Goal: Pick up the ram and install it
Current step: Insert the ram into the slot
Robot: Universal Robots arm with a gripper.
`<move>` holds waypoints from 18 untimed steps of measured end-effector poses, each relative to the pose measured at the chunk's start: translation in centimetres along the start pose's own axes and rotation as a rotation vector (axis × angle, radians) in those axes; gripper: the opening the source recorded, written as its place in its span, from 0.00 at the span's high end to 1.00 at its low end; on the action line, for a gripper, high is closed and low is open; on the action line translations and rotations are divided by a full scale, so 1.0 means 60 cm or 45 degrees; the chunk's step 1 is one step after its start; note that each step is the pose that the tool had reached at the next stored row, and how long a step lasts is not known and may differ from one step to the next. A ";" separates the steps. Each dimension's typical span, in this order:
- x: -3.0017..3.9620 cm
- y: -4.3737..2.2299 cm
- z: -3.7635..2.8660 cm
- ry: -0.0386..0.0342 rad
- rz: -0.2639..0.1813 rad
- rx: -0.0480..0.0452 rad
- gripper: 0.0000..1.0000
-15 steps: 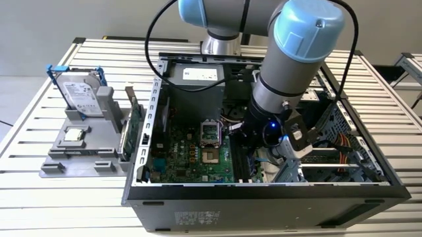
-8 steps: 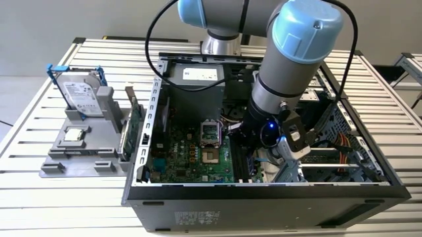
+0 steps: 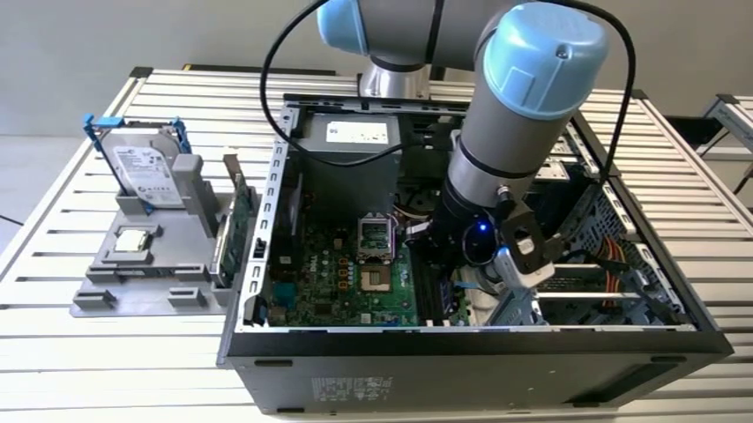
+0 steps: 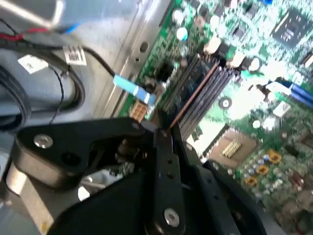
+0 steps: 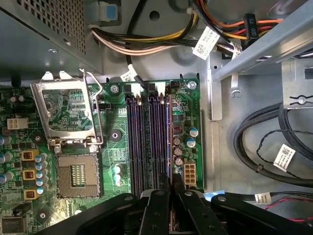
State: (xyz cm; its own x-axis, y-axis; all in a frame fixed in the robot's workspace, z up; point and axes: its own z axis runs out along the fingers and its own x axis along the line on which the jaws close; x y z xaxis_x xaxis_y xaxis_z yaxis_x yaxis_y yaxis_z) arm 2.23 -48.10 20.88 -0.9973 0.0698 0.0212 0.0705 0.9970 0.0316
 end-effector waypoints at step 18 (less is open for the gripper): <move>0.000 0.000 0.003 0.0001 -0.001 0.000 1.00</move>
State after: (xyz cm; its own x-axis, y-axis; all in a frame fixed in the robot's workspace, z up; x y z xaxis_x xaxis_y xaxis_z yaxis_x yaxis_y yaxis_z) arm 2.23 -48.10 20.73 -0.9974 0.0690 0.0212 0.0696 0.9971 0.0319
